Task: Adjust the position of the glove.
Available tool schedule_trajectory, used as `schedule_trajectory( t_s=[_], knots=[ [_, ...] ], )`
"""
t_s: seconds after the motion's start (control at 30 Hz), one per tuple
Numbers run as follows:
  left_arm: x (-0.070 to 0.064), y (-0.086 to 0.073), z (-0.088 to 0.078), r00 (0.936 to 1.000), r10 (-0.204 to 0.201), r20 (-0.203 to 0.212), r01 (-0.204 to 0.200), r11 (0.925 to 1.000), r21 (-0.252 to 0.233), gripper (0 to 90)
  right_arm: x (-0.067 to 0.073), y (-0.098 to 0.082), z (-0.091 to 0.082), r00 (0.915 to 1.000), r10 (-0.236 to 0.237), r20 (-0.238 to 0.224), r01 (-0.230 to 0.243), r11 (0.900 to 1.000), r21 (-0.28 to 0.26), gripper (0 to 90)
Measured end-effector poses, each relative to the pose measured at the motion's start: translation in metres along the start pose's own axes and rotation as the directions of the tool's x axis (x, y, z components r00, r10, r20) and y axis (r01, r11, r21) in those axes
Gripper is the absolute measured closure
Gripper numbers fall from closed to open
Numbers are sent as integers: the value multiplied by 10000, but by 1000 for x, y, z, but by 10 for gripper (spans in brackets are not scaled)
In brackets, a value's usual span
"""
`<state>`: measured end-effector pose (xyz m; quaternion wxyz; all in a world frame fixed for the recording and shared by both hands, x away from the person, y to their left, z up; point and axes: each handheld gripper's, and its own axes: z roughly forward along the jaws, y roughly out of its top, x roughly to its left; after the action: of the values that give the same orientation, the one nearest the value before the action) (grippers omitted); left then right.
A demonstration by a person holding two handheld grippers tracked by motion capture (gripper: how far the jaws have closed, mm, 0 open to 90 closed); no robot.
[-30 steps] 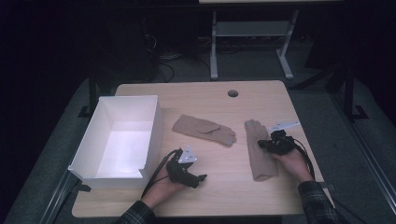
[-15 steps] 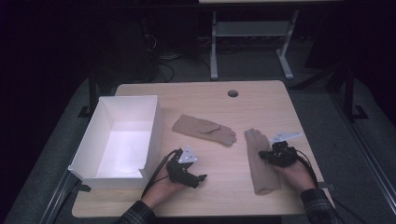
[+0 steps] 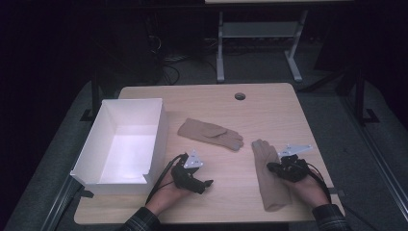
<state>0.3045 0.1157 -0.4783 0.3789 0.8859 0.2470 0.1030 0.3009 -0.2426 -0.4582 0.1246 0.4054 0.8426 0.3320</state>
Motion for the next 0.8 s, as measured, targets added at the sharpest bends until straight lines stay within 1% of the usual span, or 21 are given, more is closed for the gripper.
schedule_trajectory(
  t_s=[0.07, 0.13, 0.17, 0.2, 0.27, 0.3, 0.33, 0.37, 0.4, 0.43, 0.47, 0.5, 0.57, 0.6, 0.63, 0.67, 0.7, 0.8],
  knots=[
    [0, 0, 0, 10000, -1, -1, 1, 10000, 4, 122, -2, 2, -4, 10000, 8, 51, -6, 9996, -271, 790],
    [0, 0, 0, 10000, -5, -1, 5, 10000, -1, 122, -5, 2, -8, 9997, 191, 168, -183, 9986, -494, 737],
    [0, 0, 0, 10000, -31, -1, 31, 10000, -21, 122, -10, 2, -9, 9988, 400, 291, -381, 9972, -646, 667],
    [0, 0, 0, 10000, -40, 0, 40, 10000, -30, 122, -13, 2, -10, 9985, 435, 328, -411, 9967, -697, 644],
    [0, 0, 0, 10000, -16, -17, 16, 10000, -39, 122, -21, 0, -10, 9970, 592, 492, -553, 9955, -772, 573],
    [0, 0, 0, 10000, 10, -21, -10, 10000, -3, 122, -25, -1, -11, 9957, 726, 574, -677, 9942, -839, 545],
    [0, 0, 0, 10000, 10, -21, -10, 10000, -3, 122, -25, -1, -11, 9957, 726, 574, -677, 9942, -839, 545],
    [0, 0, 0, 10000, -21, -10, 21, 10000, 3, 122, -33, -4, -11, 9927, 943, 746, -874, 9920, -915, 484],
    [0, 0, 0, 10000, -37, -10, 37, 10000, -6, 122, -37, -5, -11, 9917, 961, 854, -875, 9913, -985, 463],
    [0, 0, 0, 10000, -37, -10, 37, 10000, -6, 122, -37, -5, -11, 9917, 961, 854, -875, 9913, -985, 463],
    [0, 0, 0, 10000, -28, -11, 28, 10000, 6, 122, -40, -6, -11, 9902, 1021, 948, -921, 9903, -1045, 440],
    [0, 0, 0, 10000, -42, -8, 42, 10000, -4, 122, -50, -8, -10, 9845, 1256, 1222, -1116, 9870, -1154, 387],
    [0, 0, 0, 10000, -35, 7, 35, 10000, -2, 122, -57, -9, -9, 9785, 1438, 1477, -1251, 9838, -1285, 346],
    [0, 0, 0, 10000, -30, 4, 30, 10000, 9, 122, -61, -10, -8, 9744, 1628, 1548, -1425, 9807, -1339, 327],
    [0, 0, 0, 10000, -27, 6, 27, 10000, 6, 122, -64, -10, -7, 9719, 1736, 1592, -1528, 9790, -1349, 317],
    [0, 0, 0, 10000, -27, 6, 27, 10000, 6, 121, -64, -10, -7, 9719, 1736, 1592, -1528, 9790, -1349, 317],
    [0, 0, 0, 10000, 9, 6, -9, 10000, 28, 121, -71, -12, -1, 9630, 1957, 1854, -1717, 9755, -1375, 278],
    [0, 0, 0, 10000, 23, -4, -23, 10000, 31, 120, -75, -13, 5, 9558, 2135, 2024, -1912, 9737, -1239, 249]
  ],
)
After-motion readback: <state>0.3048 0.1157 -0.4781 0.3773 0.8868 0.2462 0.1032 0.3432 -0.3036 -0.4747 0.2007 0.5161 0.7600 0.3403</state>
